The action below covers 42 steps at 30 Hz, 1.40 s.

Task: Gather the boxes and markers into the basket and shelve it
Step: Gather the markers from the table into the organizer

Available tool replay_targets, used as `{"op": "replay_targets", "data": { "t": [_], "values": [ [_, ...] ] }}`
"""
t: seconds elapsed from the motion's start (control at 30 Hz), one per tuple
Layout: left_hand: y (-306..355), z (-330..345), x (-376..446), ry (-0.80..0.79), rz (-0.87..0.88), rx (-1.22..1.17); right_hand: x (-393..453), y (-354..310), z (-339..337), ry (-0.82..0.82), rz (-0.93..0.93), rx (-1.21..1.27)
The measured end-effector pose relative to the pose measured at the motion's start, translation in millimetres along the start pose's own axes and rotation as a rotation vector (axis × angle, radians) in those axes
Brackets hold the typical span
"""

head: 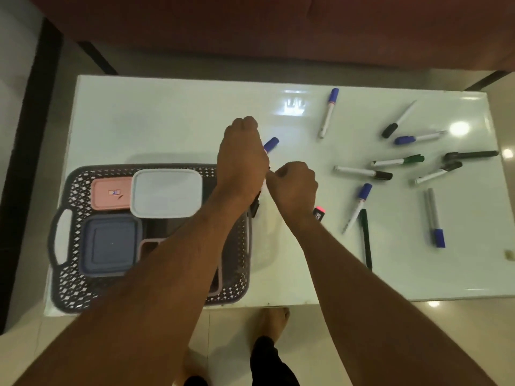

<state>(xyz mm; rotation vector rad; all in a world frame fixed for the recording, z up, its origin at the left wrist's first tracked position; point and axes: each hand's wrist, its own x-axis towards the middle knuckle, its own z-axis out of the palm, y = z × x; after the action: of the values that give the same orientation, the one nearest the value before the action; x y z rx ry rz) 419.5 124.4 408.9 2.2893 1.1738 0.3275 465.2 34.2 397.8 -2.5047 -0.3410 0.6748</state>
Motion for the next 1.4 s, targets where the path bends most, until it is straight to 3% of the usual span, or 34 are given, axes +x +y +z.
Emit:
{"op": "replay_targets", "data": {
  "t": [0.17,0.37,0.5,0.73,1.0,1.23,1.4],
  "values": [
    [0,43,25,-0.249,-0.062,0.263,20,12,12,-0.134,0.06,-0.014],
    [-4,61,37,-0.357,-0.12,0.431,29,17,17,-0.226,0.012,-0.005],
    [2,66,43,-0.332,-0.151,0.416,35,19,8,-0.207,0.024,0.099],
    [60,87,55,-0.232,-0.151,0.217,58,54,-39,0.045,0.06,0.214],
    [120,144,67,-0.118,-0.14,0.038,94,114,-86,0.034,-0.249,-0.427],
    [123,174,85,-0.086,0.027,0.232,103,124,-90,0.029,-0.317,-0.476],
    [123,164,90,-0.136,-0.069,0.197,100,125,-86,0.164,-0.398,-0.422]
  ]
}}
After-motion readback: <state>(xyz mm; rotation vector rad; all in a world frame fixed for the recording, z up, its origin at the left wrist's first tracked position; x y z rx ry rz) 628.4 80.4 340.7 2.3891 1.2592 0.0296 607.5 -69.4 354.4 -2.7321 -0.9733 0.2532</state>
